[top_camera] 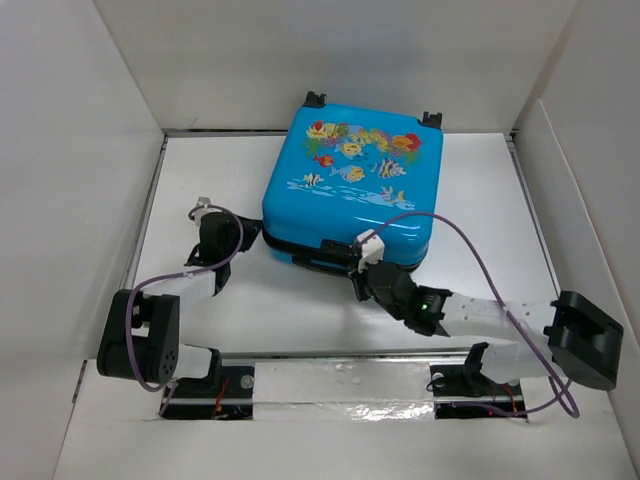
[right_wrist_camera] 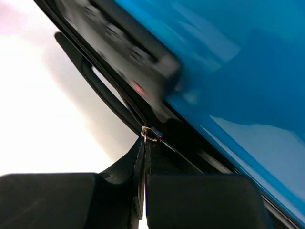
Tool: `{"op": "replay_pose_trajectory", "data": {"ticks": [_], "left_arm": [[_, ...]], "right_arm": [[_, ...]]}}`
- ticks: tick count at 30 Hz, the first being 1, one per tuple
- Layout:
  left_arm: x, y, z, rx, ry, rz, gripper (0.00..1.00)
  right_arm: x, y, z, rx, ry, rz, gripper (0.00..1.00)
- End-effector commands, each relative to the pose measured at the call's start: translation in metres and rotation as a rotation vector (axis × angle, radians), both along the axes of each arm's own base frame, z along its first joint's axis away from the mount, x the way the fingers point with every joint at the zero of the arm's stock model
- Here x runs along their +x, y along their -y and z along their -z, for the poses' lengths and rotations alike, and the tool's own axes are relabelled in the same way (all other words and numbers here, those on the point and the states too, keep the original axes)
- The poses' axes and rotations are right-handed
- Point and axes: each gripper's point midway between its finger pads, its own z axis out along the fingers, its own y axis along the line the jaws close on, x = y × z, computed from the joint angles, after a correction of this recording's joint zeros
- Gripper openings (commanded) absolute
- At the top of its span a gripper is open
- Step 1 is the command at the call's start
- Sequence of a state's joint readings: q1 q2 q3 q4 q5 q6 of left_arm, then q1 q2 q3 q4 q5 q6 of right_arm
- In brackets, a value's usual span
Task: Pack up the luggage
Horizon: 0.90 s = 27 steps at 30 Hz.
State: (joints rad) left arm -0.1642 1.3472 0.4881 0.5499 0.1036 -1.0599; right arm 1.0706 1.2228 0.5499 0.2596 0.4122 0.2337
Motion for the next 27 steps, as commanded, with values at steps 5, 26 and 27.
{"op": "replay_pose_trajectory", "data": {"ticks": [5,26,27], "left_arm": [[-0.027,0.055,-0.005,-0.024,0.077,0.167,0.05],[-0.069,0.068,-0.005,-0.013,0.217,0.265,0.00],[-0.069,0.067,-0.006,-0.008,0.219,0.264,0.00]], "right_arm": [[-0.022,-0.134,-0.078,0.068,0.111,-0.264,0.00],[-0.099,-0.262,-0.137,0.295,0.135,-0.666,0.00],[-0.100,-0.255,-0.138,0.281,0.143,-0.648,0.00]]}}
